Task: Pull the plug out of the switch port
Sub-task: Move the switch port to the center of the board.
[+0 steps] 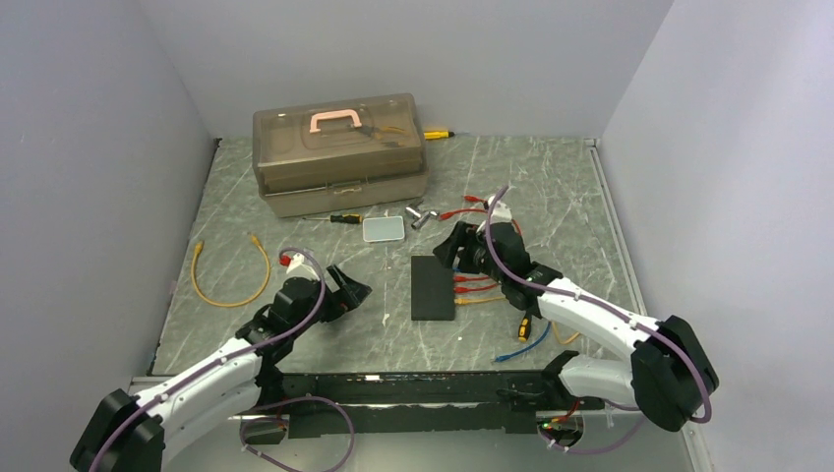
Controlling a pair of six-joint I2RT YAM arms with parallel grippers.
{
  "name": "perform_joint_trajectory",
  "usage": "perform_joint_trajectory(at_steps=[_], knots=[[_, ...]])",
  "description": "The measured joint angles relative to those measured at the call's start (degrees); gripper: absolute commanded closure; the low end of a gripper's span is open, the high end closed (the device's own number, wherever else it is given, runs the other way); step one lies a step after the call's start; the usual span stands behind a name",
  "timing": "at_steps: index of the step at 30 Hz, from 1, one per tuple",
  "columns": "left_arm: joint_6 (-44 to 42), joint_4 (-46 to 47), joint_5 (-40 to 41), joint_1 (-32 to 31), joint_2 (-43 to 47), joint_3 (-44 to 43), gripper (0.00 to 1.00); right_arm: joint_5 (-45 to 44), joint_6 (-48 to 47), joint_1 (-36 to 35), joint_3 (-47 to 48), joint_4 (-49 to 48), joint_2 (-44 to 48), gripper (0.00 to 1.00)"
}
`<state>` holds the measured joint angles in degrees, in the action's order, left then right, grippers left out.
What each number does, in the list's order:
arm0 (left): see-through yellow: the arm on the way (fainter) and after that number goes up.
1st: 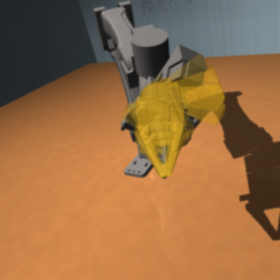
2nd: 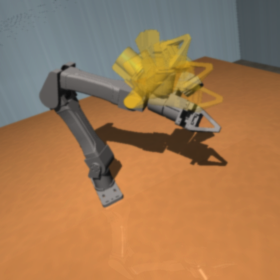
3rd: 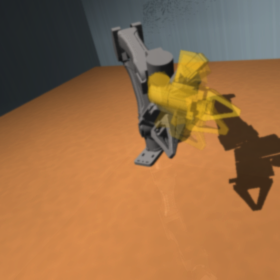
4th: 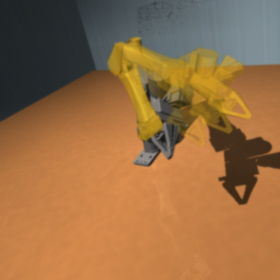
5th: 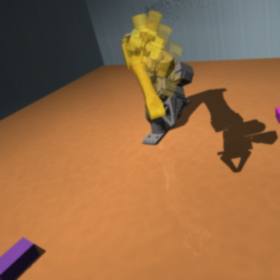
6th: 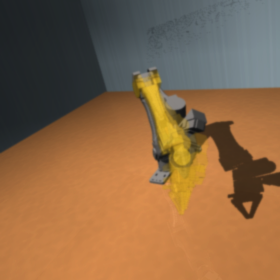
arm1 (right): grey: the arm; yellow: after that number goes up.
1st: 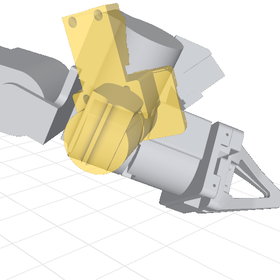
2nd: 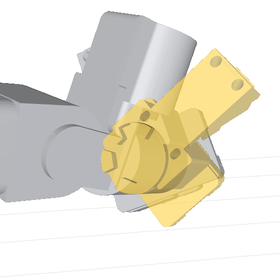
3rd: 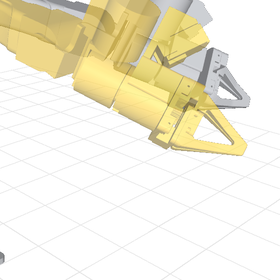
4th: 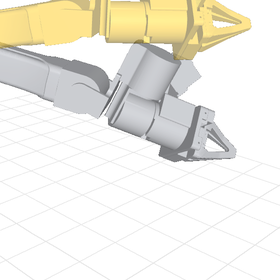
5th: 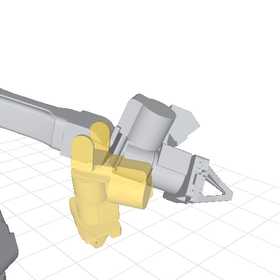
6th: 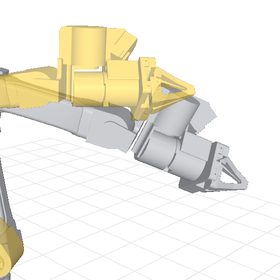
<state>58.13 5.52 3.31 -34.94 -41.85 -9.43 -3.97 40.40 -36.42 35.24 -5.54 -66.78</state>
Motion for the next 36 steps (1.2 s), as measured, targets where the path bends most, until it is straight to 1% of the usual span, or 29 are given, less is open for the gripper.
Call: perform_joint_trajectory(at_steps=[6,15,19,22,28,36], knots=[[-0.42,2.19,-0.31,-1.38,-6.56,-0.52,0.09,3.08,-2.32,-2.34,-3.63,1.57,-1.01,0.32],[-0.42,5.01,-0.44,-3.41,-10.19,-1.97,0.09,3.21,-3.41,-4.2,-5.62,3.34,-1.92,0.32],[-0.39,5.86,-0.46,-3.98,-11.08,-2.19,0.1,3.82,-3.21,-5.35,-6.82,3.32,-3.78,0.33],[-0.39,5.81,-0.44,-4.35,-11.08,-2.19,0.09,4.42,-2.69,-6.36,-7.13,3.15,-6.29,0.33],[-0.42,5.07,-0.15,-4.76,-8.52,-2.19,0.1,4.52,-0.9,-7.26,-7.08,1.95,-7.67,0.35],[-0.39,-0.26,1.38,-5.29,-2.56,-2.21,0.1,7.3,3.85,-8.83,-4.26,1.11,-11.85,0.37]])
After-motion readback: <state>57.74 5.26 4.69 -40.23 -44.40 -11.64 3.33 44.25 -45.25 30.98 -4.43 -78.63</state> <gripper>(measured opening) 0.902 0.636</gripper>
